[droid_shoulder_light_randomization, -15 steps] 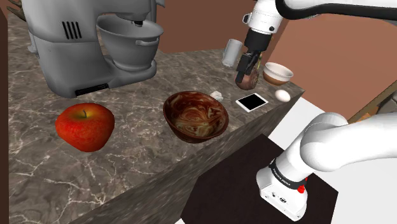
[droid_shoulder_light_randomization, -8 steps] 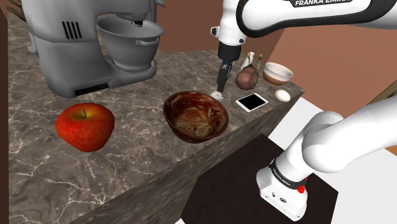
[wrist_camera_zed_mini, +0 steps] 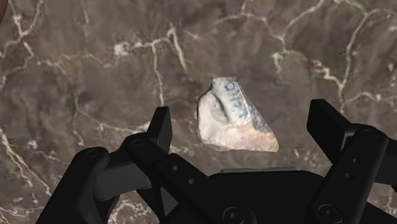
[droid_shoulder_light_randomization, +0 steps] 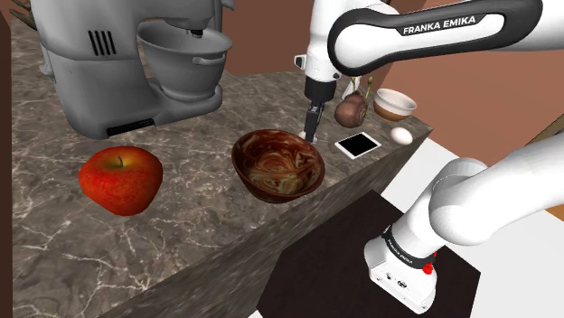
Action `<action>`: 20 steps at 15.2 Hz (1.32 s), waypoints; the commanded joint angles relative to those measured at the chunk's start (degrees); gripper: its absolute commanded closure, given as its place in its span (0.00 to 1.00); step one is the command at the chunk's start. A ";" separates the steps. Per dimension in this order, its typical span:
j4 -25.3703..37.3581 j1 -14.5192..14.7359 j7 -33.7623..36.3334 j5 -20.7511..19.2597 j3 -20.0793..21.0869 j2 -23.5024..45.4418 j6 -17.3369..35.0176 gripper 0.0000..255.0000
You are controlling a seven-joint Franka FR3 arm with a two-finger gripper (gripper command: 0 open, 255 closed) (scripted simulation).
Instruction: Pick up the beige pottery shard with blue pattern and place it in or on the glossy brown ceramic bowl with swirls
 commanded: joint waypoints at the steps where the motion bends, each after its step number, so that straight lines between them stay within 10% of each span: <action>1: -0.16 -0.02 0.01 -0.03 0.00 0.16 0.34 0.00; 6: -0.15 -0.01 0.01 -0.02 0.00 0.16 0.33 0.00; 7: -0.15 -0.01 0.01 -0.02 0.00 0.16 0.33 1.00; 20: 2.28 0.01 -0.22 0.01 -0.14 -0.67 -2.92 1.00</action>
